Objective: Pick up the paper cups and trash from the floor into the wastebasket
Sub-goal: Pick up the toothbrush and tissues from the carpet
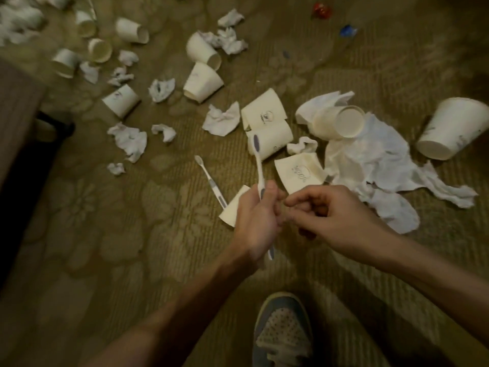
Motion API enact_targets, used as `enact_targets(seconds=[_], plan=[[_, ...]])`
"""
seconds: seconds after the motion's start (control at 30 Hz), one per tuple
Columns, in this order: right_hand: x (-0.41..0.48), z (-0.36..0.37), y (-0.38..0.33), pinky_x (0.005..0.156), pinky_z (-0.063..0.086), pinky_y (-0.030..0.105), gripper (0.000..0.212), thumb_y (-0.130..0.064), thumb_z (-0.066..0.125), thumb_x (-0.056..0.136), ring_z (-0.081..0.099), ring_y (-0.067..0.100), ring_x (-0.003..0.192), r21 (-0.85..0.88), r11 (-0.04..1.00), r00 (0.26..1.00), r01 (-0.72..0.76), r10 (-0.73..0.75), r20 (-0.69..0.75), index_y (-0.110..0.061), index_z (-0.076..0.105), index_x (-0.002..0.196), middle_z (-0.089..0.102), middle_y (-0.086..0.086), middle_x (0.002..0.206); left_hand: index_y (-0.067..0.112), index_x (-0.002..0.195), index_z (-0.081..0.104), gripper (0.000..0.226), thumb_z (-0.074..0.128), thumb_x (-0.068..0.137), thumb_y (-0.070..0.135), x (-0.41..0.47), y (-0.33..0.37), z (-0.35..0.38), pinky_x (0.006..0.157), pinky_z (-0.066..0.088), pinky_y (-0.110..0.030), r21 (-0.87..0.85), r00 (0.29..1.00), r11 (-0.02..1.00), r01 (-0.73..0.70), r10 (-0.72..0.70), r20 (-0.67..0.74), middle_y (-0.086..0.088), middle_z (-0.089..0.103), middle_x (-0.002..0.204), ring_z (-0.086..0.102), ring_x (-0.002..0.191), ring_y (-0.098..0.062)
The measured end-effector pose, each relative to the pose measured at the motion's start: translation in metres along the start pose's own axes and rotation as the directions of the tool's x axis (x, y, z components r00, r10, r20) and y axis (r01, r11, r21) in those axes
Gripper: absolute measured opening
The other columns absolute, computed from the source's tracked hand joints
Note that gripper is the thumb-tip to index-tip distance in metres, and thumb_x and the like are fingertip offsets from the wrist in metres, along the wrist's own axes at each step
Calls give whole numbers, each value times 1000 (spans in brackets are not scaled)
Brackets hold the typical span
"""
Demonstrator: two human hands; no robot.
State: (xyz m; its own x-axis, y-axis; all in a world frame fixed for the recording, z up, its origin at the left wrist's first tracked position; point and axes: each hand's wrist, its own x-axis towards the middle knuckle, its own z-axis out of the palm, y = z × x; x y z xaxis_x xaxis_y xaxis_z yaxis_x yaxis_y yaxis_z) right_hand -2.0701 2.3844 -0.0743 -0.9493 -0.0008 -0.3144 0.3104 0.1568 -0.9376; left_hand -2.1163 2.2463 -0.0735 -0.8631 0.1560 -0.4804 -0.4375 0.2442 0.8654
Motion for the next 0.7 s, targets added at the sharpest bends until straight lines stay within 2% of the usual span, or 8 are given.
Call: enact_targets(seconds=[0.1, 0.2, 0.3, 0.37, 0.47, 0.57, 0.7], plan=[[13, 4, 5, 71, 61, 43, 8, -25, 72, 86, 68, 15, 70, -19, 998, 998, -55, 54, -13, -31, 70, 92, 69, -6, 75, 17, 84, 62, 26, 51, 101, 34, 29, -2, -38, 47, 39, -27, 137, 969, 985, 101, -67, -237, 4, 53, 64, 49, 57, -11], [20, 5, 13, 73, 61, 43, 7, -25, 71, 87, 68, 12, 70, -30, 996, 996, -89, 89, -8, -31, 69, 91, 69, -10, 74, 17, 85, 62, 19, 60, 95, 33, 64, -4, -78, 50, 42, -26, 243, 930, 965, 97, -1, -367, 2, 57, 68, 53, 62, -13], [23, 8, 21, 74, 60, 42, 6, -25, 71, 88, 68, 11, 72, -69, 990, 993, -121, 119, -24, -30, 69, 90, 69, -12, 75, 11, 97, 59, 26, 64, 91, 37, 99, -15, -102, 69, 51, -34, 394, 897, 906, 154, 38, -439, -6, 65, 92, 63, 87, -24], [23, 8, 26, 73, 61, 40, 6, -25, 70, 87, 68, 8, 71, -100, 986, 991, -130, 127, -36, -31, 68, 89, 68, -15, 77, 7, 114, 55, 47, 64, 90, 46, 117, -24, -106, 86, 51, -41, 481, 892, 839, 252, -8, -453, -12, 63, 113, 61, 105, -32], [21, 5, 34, 71, 61, 36, 6, -28, 70, 87, 67, 5, 71, -124, 981, 988, -149, 143, -51, -33, 68, 89, 69, -10, 77, 4, 128, 48, 68, 60, 89, 59, 134, -35, -109, 90, 47, -40, 591, 892, 719, 365, -89, -443, -16, 57, 127, 56, 116, -35], [18, -2, 40, 70, 60, 33, 5, -30, 69, 88, 66, 5, 72, -156, 973, 984, -171, 161, -76, -35, 67, 90, 68, -9, 80, 2, 119, 54, 58, 55, 94, 54, 141, -42, -108, 87, 50, -39, 655, 917, 684, 321, -51, -396, -20, 62, 120, 60, 108, -36], [17, -11, 43, 67, 53, 25, 12, -29, 69, 89, 64, 2, 76, -227, 961, 984, -159, 134, -122, -39, 64, 86, 66, -14, 81, -3, 111, 59, 42, 43, 103, 35, 133, -43, -104, 85, 45, -40, 774, 940, 601, 196, 109, -323, -25, 64, 113, 60, 104, -40]])
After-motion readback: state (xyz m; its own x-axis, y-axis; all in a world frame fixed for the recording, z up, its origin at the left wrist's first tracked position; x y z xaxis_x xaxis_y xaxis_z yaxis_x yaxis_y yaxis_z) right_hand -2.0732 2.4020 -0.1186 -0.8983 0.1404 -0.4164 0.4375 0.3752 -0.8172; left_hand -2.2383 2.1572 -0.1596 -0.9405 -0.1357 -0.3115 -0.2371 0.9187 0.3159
